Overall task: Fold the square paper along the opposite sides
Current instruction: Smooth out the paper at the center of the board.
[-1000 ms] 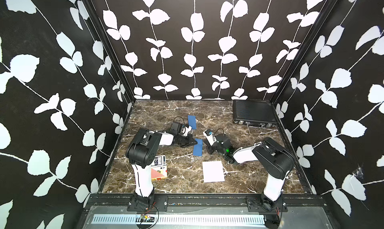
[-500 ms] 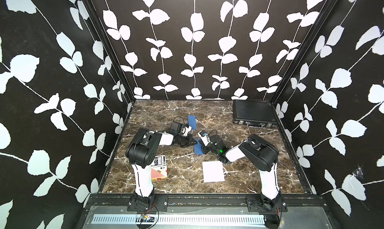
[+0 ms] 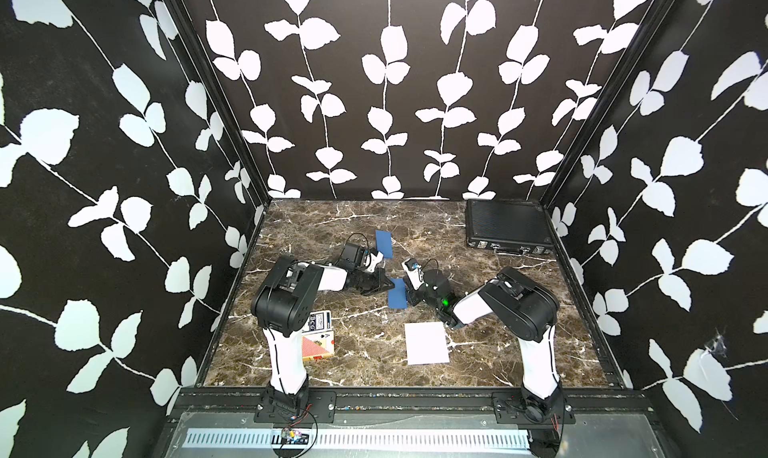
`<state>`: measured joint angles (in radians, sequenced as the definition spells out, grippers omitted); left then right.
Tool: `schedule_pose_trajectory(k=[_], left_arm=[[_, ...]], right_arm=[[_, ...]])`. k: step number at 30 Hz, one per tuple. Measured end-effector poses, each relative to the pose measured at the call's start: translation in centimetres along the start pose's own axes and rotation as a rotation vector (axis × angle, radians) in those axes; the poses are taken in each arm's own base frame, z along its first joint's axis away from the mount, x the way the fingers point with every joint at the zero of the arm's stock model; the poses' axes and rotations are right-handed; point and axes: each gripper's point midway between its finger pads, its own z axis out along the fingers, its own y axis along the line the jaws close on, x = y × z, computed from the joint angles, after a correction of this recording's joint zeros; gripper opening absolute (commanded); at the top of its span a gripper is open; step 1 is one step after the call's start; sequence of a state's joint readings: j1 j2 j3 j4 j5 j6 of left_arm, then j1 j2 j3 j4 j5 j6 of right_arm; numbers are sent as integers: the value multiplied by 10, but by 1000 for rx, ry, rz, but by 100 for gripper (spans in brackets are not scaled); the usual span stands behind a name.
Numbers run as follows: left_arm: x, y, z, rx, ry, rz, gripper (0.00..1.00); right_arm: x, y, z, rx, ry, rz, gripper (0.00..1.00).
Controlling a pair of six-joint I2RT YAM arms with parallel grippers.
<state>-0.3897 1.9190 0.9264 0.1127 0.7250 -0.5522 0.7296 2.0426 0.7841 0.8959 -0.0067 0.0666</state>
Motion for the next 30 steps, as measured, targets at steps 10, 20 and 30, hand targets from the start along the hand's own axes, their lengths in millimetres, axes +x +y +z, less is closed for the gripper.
schedule_pose_trajectory(k=[10,20,30], left_arm=[[3,1,-2,-10,5,4,0],[4,1,-3,-16,14,3,5],[7,3,-6,-41,21,-2,19]], right_arm=[[-15,19,-31,-127,12,13,2],[-1,54,-31,-236,47,-18,2],[12,57,-25,-245,48,-5,1]])
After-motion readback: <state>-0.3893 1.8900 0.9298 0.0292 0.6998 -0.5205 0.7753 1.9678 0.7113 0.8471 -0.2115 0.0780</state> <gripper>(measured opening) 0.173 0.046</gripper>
